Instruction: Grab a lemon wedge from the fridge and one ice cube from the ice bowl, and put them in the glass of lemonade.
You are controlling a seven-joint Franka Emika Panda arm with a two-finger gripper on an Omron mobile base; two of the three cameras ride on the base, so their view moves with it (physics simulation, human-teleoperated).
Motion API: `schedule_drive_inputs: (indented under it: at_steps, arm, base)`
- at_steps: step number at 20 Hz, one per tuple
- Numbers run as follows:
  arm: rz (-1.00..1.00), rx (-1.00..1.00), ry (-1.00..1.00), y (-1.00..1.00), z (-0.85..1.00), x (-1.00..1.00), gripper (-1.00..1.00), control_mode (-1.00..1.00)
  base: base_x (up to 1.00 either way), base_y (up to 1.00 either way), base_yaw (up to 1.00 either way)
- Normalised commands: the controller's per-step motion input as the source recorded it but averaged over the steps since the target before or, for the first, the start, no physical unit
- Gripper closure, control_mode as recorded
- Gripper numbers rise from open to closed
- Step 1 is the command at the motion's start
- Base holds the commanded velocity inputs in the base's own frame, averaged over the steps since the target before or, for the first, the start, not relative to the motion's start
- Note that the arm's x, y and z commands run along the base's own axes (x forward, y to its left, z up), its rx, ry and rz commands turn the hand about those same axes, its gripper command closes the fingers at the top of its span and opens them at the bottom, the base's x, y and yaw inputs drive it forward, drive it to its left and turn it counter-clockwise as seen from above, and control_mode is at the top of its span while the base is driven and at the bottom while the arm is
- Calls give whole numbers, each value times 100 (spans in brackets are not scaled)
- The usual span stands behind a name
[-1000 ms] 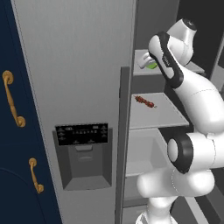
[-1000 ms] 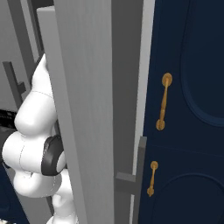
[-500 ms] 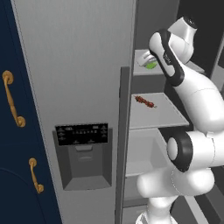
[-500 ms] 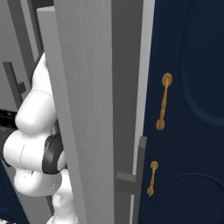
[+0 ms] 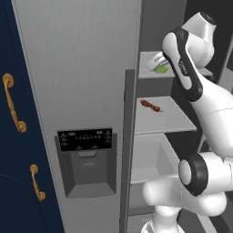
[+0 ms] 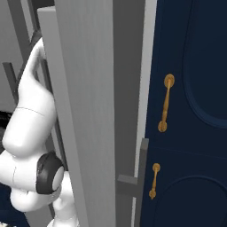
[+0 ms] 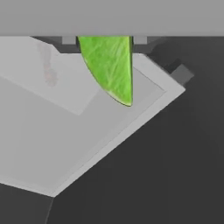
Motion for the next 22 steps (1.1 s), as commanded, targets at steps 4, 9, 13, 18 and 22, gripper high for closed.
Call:
schedule_drive_inputs:
  at_steps: [4,9,13,18,22]
  arm:
    - [-11,-2,-10,0,-1,-100,100,-100]
    - [-26,0,-3,-7,-17,-100,100,-100]
    - [-40,-1,3,-8,-4,-78,100,-100]
    - [-38,-1,10,0,-41,-74,100,-100]
    - [-24,0,6,-14,-93,-95,100,-100]
  base:
    - [0,0,0]
    - [0,0,0]
    - [0,0,0]
    - [0,0,0]
    - [0,0,0]
